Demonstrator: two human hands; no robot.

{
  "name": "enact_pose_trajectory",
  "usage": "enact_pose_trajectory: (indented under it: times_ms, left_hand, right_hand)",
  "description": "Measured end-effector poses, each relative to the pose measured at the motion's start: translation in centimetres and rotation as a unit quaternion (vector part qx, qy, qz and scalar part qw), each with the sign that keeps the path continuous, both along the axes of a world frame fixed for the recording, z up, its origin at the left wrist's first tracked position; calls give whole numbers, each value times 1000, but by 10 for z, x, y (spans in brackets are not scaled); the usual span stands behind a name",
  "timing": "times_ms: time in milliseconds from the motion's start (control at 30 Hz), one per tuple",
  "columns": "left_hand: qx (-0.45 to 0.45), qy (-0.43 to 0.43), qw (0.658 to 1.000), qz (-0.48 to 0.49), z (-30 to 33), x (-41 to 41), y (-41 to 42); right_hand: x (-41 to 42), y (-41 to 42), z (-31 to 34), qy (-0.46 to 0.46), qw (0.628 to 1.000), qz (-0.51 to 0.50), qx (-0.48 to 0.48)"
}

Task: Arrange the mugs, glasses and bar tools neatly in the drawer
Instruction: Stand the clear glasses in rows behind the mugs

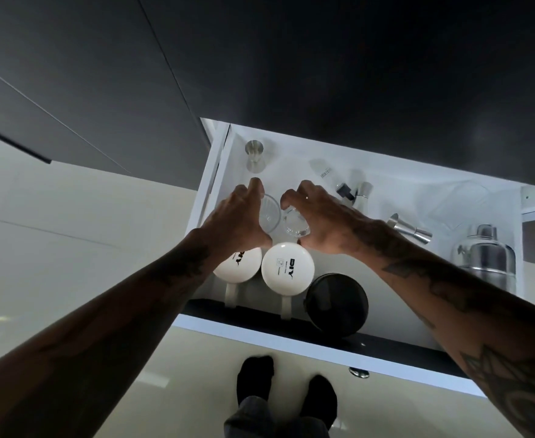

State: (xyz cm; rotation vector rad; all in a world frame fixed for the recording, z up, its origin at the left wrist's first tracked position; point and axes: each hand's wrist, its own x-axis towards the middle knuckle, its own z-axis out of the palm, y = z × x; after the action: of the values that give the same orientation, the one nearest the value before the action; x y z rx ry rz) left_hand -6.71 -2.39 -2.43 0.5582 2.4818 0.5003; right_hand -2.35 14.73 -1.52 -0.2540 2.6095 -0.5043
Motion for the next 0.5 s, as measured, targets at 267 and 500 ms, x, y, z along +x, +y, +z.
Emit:
enact_pose_trajectory:
  times_ms: [267,500]
  left_hand:
    - [71,58,990,107,38,-5,-11]
    - [505,-289,636,507,61,11,-21]
  right_hand:
    - [2,17,28,4,968,-214,-131]
    - [-4,-5,43,-91,841,-412,-338]
